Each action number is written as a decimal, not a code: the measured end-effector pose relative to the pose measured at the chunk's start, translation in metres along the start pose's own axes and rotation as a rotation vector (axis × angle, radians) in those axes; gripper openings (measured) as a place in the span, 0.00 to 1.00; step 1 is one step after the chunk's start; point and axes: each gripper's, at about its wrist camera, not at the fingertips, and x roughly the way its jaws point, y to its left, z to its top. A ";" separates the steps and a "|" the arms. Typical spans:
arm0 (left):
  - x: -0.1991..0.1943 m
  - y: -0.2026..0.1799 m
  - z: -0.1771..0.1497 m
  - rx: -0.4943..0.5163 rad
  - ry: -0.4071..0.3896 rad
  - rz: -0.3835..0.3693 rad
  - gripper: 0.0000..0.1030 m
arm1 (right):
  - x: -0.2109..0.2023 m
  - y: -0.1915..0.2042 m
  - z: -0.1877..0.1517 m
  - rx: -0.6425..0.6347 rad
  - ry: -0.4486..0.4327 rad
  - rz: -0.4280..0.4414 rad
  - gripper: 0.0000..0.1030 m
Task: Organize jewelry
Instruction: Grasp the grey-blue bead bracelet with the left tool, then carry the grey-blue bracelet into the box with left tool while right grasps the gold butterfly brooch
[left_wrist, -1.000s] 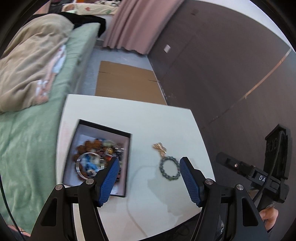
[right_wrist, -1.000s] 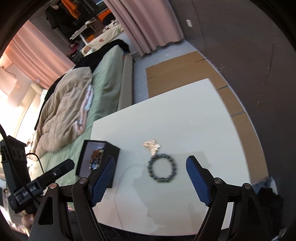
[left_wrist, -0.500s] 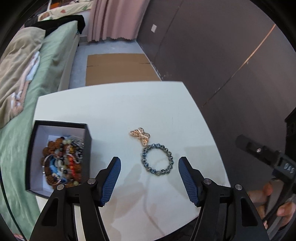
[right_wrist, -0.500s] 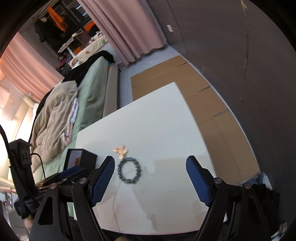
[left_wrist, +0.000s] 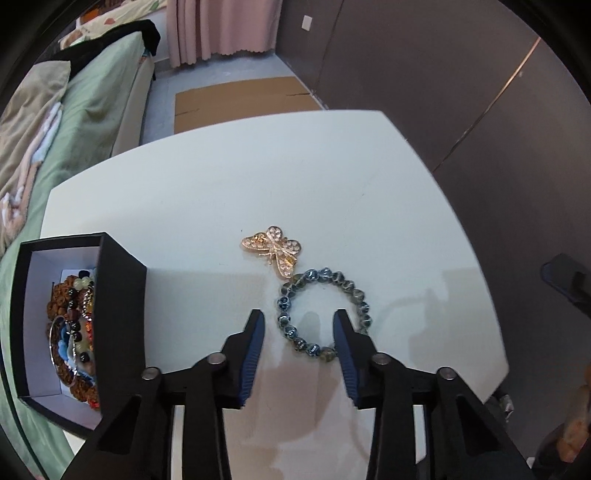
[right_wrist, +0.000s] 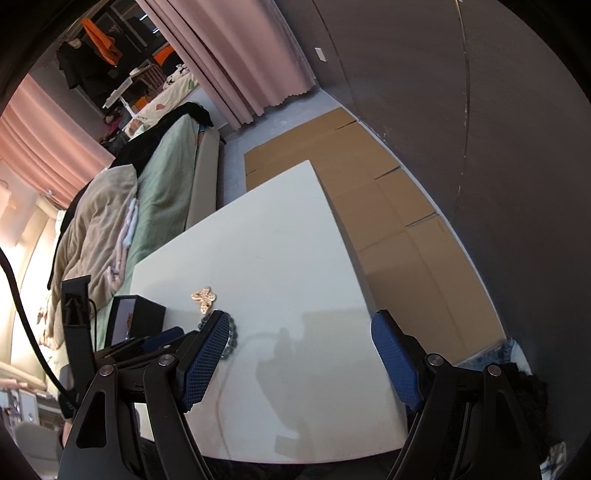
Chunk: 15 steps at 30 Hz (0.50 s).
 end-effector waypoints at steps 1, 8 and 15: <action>0.004 0.000 0.000 -0.002 0.002 0.005 0.34 | 0.000 -0.002 0.000 0.001 0.001 -0.002 0.77; 0.016 -0.002 -0.002 0.001 0.007 0.008 0.24 | 0.002 -0.006 0.000 -0.005 0.005 -0.013 0.77; 0.011 0.006 -0.002 -0.013 -0.002 -0.034 0.08 | 0.008 0.002 -0.001 -0.017 0.027 -0.028 0.77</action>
